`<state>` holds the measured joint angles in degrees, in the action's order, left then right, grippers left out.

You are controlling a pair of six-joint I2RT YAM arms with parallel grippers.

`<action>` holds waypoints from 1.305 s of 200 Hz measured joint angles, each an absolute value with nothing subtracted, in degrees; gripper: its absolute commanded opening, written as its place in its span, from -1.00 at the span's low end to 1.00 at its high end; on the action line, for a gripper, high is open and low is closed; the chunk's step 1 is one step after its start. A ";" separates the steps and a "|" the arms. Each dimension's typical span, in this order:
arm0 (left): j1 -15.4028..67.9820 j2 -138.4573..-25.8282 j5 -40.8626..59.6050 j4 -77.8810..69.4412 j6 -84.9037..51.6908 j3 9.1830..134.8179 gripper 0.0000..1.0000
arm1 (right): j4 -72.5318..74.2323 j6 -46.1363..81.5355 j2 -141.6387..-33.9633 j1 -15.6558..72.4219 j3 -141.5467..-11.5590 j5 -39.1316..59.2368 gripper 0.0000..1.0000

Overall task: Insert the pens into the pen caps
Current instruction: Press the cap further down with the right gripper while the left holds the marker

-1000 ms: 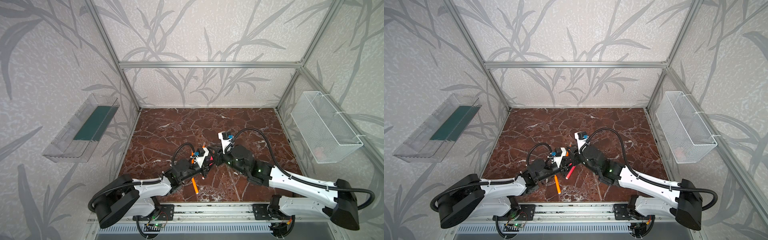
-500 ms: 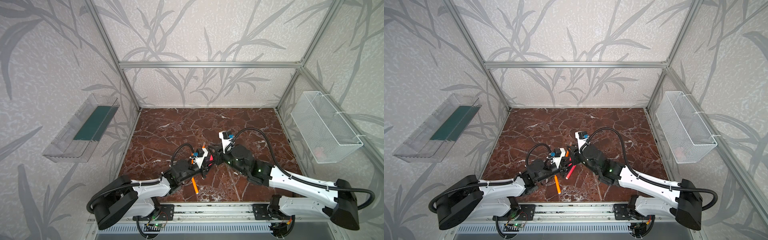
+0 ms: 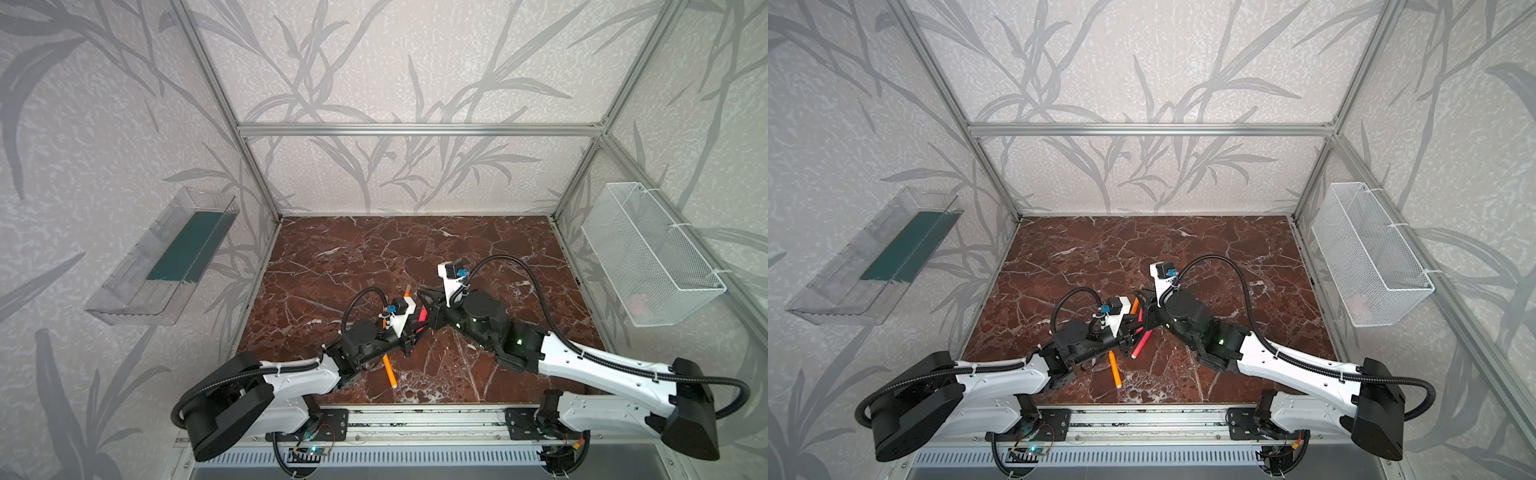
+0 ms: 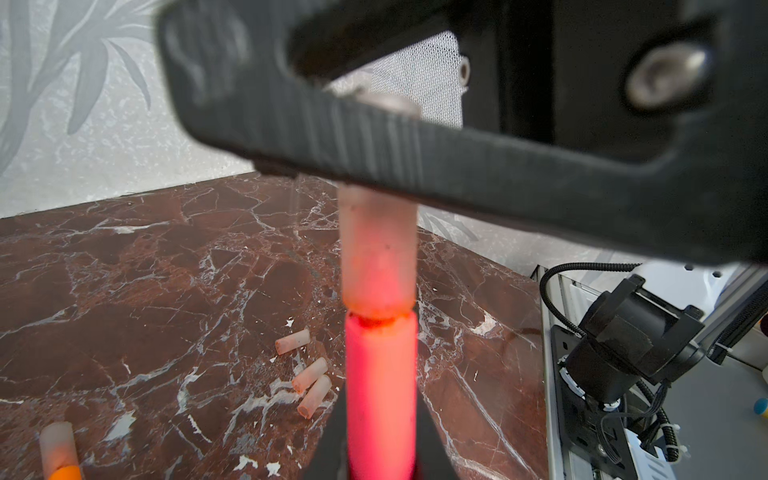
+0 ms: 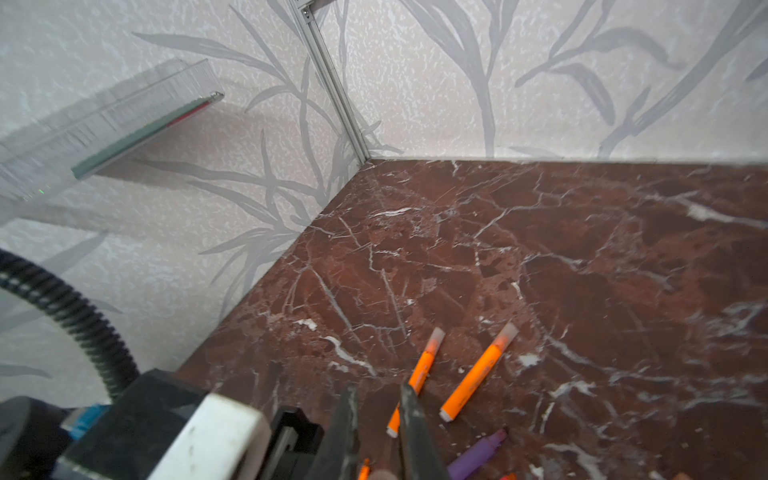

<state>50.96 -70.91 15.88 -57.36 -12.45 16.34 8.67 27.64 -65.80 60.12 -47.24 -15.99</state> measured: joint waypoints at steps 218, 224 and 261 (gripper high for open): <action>53.52 -67.64 13.26 -54.06 -12.12 12.58 -1.00 | 21.58 33.39 -63.53 66.78 -35.83 -21.58 -1.00; 53.76 -67.46 12.34 -53.25 -11.86 12.58 -1.00 | 21.67 33.69 -64.18 67.40 -35.90 -23.22 -1.00; 54.76 -64.23 7.68 -45.50 -9.87 13.74 -1.00 | 23.40 36.47 -66.74 69.28 -35.94 -28.67 -1.00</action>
